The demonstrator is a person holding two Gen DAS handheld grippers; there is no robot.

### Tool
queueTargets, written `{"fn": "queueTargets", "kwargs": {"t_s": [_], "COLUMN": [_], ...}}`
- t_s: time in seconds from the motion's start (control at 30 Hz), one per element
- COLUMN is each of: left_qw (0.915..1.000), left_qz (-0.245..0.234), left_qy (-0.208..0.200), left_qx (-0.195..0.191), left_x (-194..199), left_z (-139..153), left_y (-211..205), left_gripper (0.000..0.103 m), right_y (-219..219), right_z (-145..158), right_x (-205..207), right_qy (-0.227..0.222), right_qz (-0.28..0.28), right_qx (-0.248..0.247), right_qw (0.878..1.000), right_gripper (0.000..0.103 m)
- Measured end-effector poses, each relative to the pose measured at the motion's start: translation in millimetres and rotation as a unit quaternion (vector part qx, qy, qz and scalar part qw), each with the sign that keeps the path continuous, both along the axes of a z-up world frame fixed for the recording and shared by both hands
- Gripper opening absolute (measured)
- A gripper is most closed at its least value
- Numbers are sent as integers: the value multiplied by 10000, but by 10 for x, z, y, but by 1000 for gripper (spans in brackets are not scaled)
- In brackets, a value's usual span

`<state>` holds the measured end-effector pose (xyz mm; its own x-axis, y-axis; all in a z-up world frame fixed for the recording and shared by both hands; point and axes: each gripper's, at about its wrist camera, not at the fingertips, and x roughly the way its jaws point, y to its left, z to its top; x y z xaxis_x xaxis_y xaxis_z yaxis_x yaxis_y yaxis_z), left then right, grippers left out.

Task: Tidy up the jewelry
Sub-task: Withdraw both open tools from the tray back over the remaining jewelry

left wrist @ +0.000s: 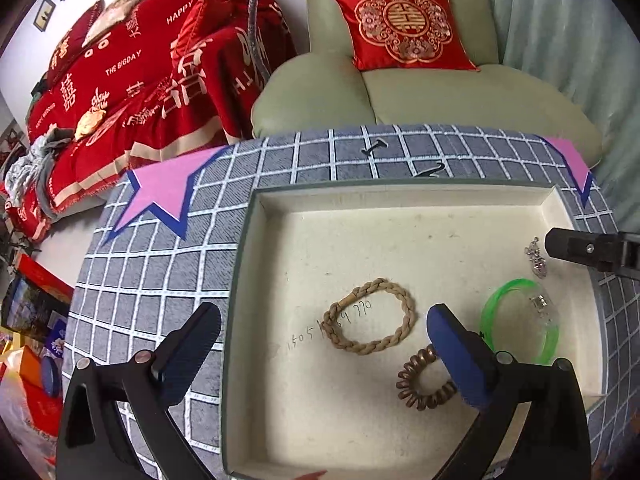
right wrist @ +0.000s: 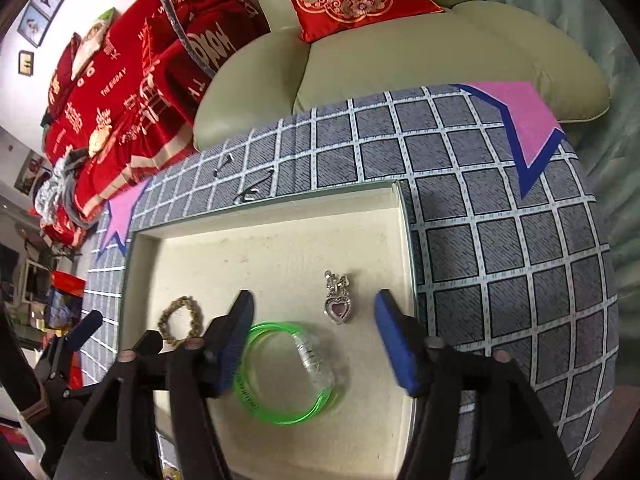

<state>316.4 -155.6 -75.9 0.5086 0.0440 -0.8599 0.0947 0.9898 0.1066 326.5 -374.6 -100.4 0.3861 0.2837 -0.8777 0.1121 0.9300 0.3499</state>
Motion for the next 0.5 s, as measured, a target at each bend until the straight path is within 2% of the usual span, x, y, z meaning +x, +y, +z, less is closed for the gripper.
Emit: {"fn": "queueTargets", "kwargs": {"t_s": [0.13,0.2,0.33,0.5], "left_qw": [9999,9999,9999,10000], "left_qz": [-56,-86,-117,-30], "left_qy": [-142,-133,-8,14], "left_qx": [24,-16,-109,4], "left_x": [-126,-193,-357,-641], "left_z": [112,160,207,249], "left_y": [47,92,195,372], "left_gripper": [103,103,103,103], "right_y": [-31,-47,-44,25], "right_z": [100,144,238,322], "right_x": [-113,-192,-366,-614], "right_qy": [-78,-100,-156,-136], "right_qz": [-140,-222,-344,-357], "right_qx": [157,274,356,390], "right_qw": [9997,9993,9987,9985], "right_gripper": [82,88,88,90]}}
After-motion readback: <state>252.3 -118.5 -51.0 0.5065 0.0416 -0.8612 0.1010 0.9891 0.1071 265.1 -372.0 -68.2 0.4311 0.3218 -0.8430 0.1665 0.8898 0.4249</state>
